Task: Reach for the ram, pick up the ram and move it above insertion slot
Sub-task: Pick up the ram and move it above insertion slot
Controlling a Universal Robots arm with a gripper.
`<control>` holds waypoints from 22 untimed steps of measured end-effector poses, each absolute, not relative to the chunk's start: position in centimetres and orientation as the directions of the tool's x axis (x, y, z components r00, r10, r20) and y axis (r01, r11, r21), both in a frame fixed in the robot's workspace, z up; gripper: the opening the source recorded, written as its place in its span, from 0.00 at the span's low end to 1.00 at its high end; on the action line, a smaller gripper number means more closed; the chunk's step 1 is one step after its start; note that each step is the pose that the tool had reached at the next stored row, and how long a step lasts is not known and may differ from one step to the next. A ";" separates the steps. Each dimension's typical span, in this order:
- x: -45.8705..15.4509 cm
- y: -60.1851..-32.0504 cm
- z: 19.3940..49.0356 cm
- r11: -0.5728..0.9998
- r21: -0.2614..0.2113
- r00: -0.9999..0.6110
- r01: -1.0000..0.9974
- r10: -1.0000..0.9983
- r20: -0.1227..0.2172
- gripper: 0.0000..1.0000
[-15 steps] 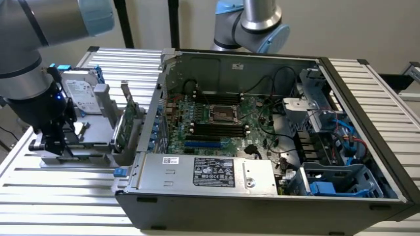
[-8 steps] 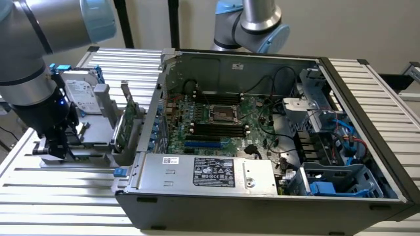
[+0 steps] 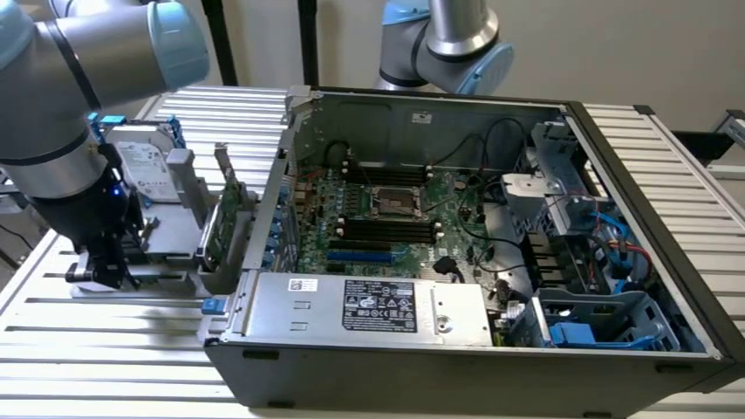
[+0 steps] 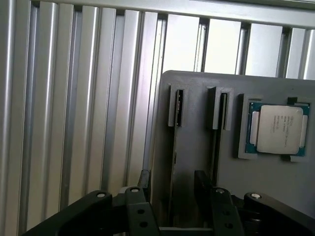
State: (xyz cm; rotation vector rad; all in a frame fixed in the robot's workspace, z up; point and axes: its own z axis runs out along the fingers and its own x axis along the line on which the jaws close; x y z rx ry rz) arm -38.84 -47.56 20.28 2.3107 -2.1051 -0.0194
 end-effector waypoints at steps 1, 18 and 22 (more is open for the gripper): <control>-38.8 -47.6 20.2 -0.093 0.021 0.093 -0.995 -0.996 0.001 0.48; -38.8 -47.6 19.6 -0.095 0.022 0.095 -0.995 -0.995 0.001 0.27; -38.8 -47.6 19.6 -0.095 0.022 0.095 -0.995 -0.995 0.000 0.15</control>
